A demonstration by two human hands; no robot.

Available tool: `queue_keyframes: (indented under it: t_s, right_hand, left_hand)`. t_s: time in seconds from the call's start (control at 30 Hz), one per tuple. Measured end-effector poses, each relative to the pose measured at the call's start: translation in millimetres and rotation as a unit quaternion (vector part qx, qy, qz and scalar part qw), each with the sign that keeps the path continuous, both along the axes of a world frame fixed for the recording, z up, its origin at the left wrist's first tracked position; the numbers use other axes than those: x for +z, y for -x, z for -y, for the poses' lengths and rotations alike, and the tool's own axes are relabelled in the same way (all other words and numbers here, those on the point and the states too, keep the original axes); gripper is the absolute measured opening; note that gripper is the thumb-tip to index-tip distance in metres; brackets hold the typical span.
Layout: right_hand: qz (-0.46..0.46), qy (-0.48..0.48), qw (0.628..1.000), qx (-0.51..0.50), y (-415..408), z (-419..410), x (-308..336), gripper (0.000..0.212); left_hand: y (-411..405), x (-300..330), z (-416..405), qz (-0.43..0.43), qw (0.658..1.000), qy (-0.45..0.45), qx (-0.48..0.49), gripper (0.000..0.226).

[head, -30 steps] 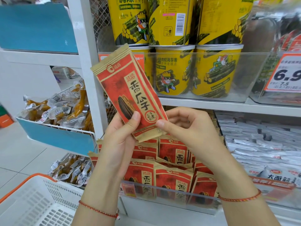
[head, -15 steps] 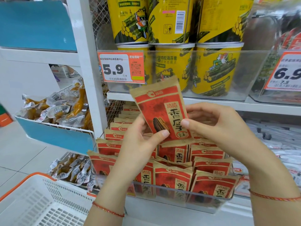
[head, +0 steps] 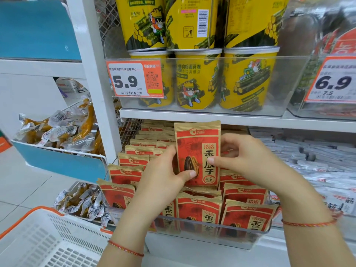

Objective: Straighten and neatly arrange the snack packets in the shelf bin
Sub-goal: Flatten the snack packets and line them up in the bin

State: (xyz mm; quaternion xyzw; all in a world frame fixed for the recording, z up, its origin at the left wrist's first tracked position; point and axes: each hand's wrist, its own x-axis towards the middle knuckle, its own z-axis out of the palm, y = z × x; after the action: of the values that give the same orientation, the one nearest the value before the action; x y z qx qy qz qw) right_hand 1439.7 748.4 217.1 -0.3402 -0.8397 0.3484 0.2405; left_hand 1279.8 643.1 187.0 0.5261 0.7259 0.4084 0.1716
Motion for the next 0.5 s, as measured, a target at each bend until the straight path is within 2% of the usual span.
queue_keyframes:
  t_s: [0.13, 0.33, 0.43, 0.5]
  right_hand:
    - [0.02, -0.021, 0.999, -0.015, -3, 0, 2, 0.017]
    - [-0.068, -0.058, 0.996, -0.007, -8, 13, 17, 0.02]
    - [-0.035, -0.092, 0.995, -0.015, -4, 14, 17, 0.028]
    - [0.0, -0.085, 0.996, -0.027, 0, 10, 11, 0.021]
  left_hand:
    - [-1, -1, -1, -0.028, 0.999, 0.014, 0.012, 0.04]
    - [-1, -1, -1, -0.047, 0.999, -0.018, 0.017, 0.041]
    - [-1, -3, -3, -0.068, 0.997, -0.005, 0.027, 0.036]
    - [0, -4, -3, -0.089, 0.996, 0.016, 0.024, 0.033]
